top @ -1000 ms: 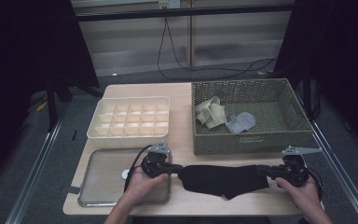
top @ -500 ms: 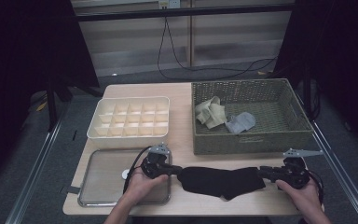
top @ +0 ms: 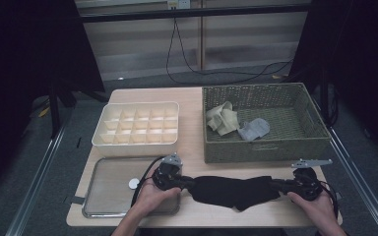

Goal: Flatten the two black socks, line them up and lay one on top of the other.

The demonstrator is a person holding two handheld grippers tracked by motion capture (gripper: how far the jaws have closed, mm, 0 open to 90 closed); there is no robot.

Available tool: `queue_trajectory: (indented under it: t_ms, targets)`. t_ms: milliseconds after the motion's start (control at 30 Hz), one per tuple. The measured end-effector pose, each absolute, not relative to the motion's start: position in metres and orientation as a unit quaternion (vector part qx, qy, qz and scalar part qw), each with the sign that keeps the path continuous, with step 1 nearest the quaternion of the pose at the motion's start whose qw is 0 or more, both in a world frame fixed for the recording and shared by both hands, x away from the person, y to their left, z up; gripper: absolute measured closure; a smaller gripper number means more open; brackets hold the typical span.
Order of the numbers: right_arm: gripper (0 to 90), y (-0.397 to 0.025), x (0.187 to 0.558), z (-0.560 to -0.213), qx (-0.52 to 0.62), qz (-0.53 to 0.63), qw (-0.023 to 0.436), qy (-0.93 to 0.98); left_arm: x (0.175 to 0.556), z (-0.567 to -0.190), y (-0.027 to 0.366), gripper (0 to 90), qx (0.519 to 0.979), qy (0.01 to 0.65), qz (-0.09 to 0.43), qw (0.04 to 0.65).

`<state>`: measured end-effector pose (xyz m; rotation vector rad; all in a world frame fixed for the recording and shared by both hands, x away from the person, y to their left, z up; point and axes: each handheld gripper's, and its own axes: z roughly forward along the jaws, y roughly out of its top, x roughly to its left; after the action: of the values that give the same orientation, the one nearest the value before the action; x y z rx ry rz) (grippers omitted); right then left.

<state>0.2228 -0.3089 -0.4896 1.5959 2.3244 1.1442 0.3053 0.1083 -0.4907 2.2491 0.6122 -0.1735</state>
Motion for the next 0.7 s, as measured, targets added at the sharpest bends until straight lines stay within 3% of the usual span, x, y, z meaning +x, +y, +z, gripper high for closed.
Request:
queue_trajectory:
  t_ms: [33, 167, 700]
  targets:
    - [82.3, -0.310, 0.222, -0.489, 0.528, 0.381, 0.051, 0.757, 0.304, -0.490, 0.108, 85.9, 0.886, 0.239, -0.064, 0.391]
    - [87.4, -0.315, 0.221, -0.485, 0.532, 0.399, 0.051, 0.745, 0.304, -0.484, 0.110, 87.2, 0.877, 0.238, -0.069, 0.412]
    - [88.3, -0.319, 0.207, -0.464, 0.528, 0.436, 0.038, 0.728, 0.298, -0.461, 0.126, 87.3, 0.856, 0.231, -0.084, 0.454]
